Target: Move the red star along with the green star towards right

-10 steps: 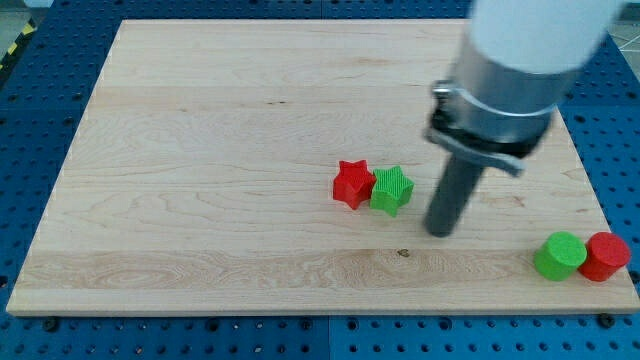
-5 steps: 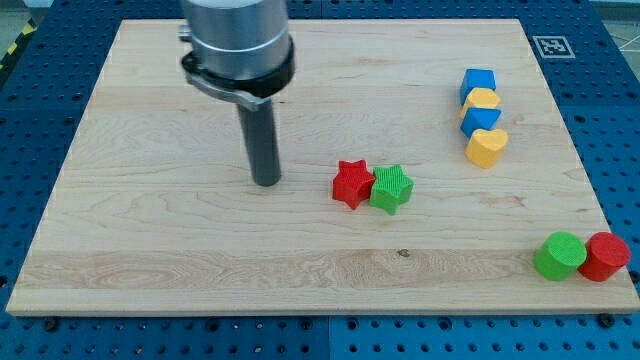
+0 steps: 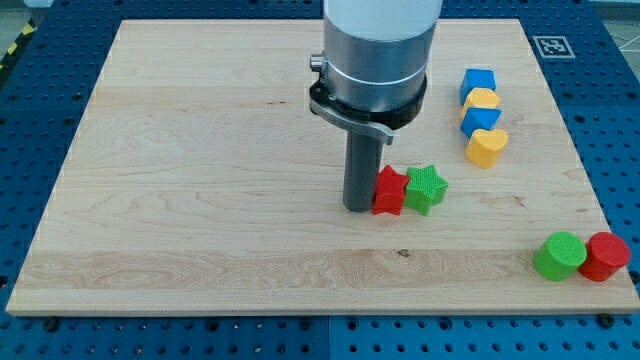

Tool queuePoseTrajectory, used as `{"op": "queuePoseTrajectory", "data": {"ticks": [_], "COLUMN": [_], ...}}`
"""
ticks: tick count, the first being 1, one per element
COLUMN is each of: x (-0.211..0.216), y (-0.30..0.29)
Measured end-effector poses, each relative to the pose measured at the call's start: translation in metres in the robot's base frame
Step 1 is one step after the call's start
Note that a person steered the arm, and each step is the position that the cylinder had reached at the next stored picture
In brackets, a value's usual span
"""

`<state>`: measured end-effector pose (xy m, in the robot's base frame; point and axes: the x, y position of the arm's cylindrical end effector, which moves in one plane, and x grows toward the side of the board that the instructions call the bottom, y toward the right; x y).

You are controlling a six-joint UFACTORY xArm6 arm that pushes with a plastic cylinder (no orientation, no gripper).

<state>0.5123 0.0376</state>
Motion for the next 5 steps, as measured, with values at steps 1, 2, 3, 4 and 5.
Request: {"op": "queuePoseTrajectory", "data": {"ticks": [1,2,3,4,5], "x": [-0.005,-0.009,-0.014,-0.018,-0.019], "y": [0.011,0.026,0.045,0.069,0.091]}}
